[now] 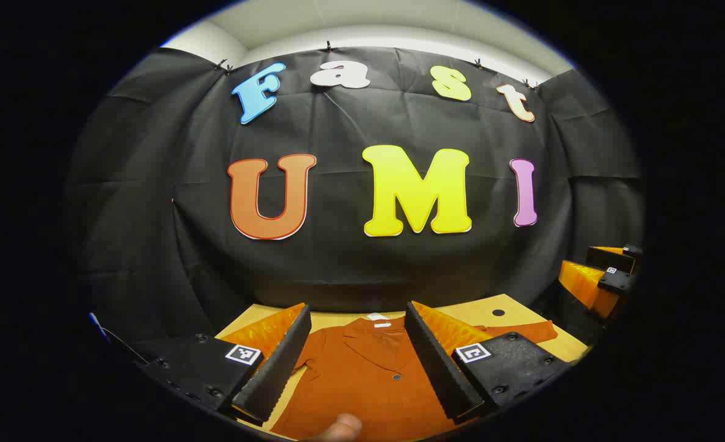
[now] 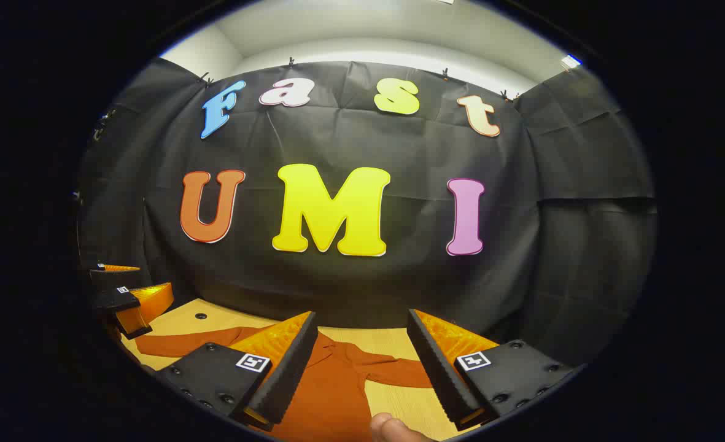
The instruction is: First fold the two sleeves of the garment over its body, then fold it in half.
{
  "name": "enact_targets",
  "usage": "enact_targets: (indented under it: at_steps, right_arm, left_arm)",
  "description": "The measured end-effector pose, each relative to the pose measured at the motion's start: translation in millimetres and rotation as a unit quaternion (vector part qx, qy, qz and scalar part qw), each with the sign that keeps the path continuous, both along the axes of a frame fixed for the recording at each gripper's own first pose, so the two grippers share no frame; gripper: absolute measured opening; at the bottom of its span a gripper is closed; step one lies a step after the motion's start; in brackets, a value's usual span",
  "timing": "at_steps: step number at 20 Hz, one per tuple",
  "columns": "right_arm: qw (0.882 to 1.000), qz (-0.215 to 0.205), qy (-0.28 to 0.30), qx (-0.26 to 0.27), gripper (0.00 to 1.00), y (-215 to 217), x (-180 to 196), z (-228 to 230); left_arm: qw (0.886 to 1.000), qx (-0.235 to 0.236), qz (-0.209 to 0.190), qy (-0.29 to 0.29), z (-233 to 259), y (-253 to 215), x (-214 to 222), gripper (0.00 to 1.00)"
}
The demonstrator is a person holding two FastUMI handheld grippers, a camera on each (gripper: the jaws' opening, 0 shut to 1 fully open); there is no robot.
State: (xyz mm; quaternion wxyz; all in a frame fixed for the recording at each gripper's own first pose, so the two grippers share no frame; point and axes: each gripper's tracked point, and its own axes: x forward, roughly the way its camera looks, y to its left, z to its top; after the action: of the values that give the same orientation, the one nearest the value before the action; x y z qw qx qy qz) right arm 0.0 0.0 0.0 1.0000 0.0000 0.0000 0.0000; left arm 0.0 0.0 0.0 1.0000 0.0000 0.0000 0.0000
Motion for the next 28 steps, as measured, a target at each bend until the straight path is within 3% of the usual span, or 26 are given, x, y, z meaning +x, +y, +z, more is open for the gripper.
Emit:
enact_targets:
  at_steps: [17,21,28]
  right_arm:
    - [1.000,-0.004,0.006,-0.002,0.94,-23.8,6.8,-9.9]
    - [0.998,-0.053,0.028,-0.013,0.94,-62.3,24.9,-30.3]
    - [0.990,-0.128,0.058,-0.003,0.94,-162.1,56.1,-71.9]
  left_arm:
    - [1.000,-0.002,-0.005,0.021,-12.9,-19.2,5.6,0.99]
    - [0.999,-0.014,-0.010,0.049,-28.4,-27.9,8.4,0.99]
    - [0.996,0.025,-0.007,0.081,-49.6,-46.7,8.1,0.99]
